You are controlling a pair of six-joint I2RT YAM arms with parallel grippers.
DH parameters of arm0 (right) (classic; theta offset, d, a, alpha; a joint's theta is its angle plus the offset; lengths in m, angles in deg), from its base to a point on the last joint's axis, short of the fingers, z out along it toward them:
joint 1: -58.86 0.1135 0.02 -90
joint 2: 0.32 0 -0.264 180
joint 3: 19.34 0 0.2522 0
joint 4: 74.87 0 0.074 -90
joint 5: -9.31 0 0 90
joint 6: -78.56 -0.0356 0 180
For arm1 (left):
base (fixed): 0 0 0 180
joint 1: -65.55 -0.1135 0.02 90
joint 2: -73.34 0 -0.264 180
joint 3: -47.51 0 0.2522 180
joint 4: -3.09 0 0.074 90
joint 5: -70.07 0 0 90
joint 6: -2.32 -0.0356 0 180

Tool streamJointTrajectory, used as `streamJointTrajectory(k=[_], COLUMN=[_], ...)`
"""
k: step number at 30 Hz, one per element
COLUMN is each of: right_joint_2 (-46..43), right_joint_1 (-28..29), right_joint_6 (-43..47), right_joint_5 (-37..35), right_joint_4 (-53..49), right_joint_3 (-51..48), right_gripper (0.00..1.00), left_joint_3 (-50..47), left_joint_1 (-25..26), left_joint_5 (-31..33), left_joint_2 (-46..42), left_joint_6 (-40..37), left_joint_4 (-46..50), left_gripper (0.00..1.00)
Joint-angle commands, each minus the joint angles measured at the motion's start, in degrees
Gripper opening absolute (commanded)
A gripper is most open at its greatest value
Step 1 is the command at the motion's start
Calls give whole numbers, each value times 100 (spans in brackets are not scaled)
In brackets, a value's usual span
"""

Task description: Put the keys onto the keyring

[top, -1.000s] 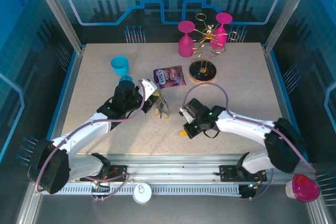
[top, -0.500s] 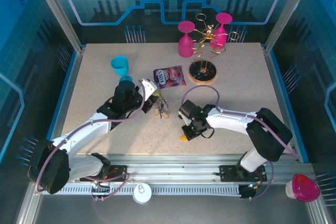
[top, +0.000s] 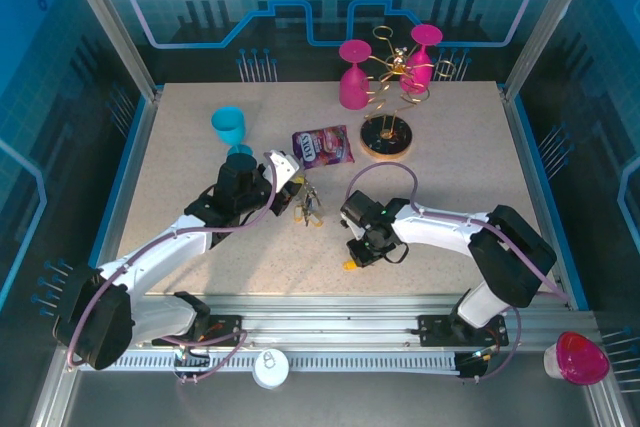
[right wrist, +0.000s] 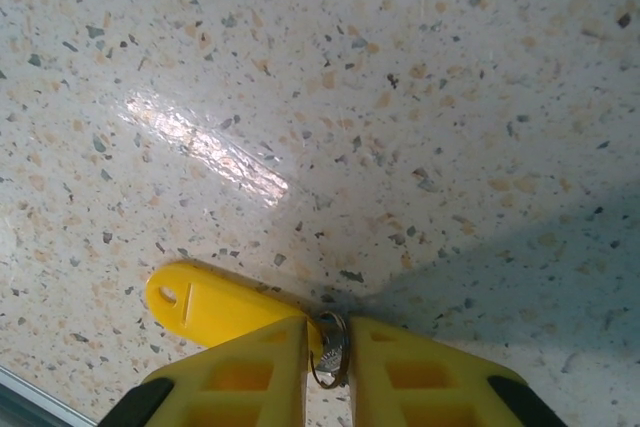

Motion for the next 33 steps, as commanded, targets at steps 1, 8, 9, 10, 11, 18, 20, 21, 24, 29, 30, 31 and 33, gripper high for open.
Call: streamJointTrajectory(k=[1,8,9,10,11,18,20,21,24,29,30,31,33], right_joint_2=[-100,-87,-88,-87,-71,-26,-50,-73,-205,-748,-920,-1115,-1481], right_joint_1=[24,22,19,21,15,16,19,15,6,17,25,22,36], right_joint_6=[-55,-66,-69,-70,-67,-70,-66,-70,-69,93,149,226,394], right_joint_5=[38,95,100,111,125,153,171,168,155,145,127,93,-30], right_joint_4=[-200,-202,-201,-205,-201,-201,-201,-201,-210,-78,-3,95,296], right_joint_3=[142,141,138,140,137,138,143,139,142,141,115,61,-65], right_gripper=[18,14,14,14,14,10,6,4,0,0,0,0,0], left_joint_3=[89,88,86,86,84,86,89,83,90,76,74,57,36], left_joint_1=[-19,-18,-18,-20,-18,-18,-19,-24,-18,-22,-18,-18,-22], left_joint_5=[-60,-63,-58,-61,-52,-48,-55,-56,-44,-61,-64,-78,-122], left_joint_2=[0,-7,-5,-6,-5,-6,-5,-4,-15,-29,-44,-56,-83], left_joint_6=[-128,-137,-136,-136,-136,-145,-154,-154,-161,-175,-180,-177,-180], left_joint_4=[-104,-91,-97,-97,-95,-98,-95,-98,-95,-102,-118,-136,-171], left_gripper=[0,0,0,0,0,0,0,0,0,0,0,0,0])
